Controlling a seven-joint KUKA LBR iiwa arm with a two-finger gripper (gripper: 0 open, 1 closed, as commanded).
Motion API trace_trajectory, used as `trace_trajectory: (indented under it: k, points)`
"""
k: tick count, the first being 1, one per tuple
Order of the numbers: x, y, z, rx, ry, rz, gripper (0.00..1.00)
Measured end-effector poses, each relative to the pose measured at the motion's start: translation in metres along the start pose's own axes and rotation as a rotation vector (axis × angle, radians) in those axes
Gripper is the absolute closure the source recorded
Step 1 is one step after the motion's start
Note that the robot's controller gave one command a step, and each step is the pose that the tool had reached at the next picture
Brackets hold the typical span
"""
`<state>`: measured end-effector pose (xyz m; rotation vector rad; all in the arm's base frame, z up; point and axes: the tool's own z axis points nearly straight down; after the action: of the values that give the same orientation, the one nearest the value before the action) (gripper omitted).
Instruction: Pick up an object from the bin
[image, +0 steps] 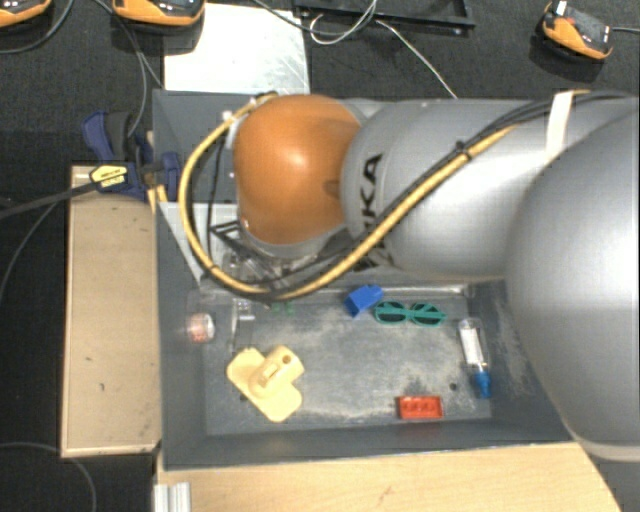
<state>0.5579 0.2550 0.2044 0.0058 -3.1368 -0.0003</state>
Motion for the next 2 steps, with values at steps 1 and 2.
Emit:
trace_trajectory:
  k: [1, 2]
  points:
    - [-0.002, -0.002, -0.005, -0.002, -0.008, 0.006, 0.00]
    - [0.014, -0.026, 0.070, -0.001, -0.004, -0.169, 0.00]
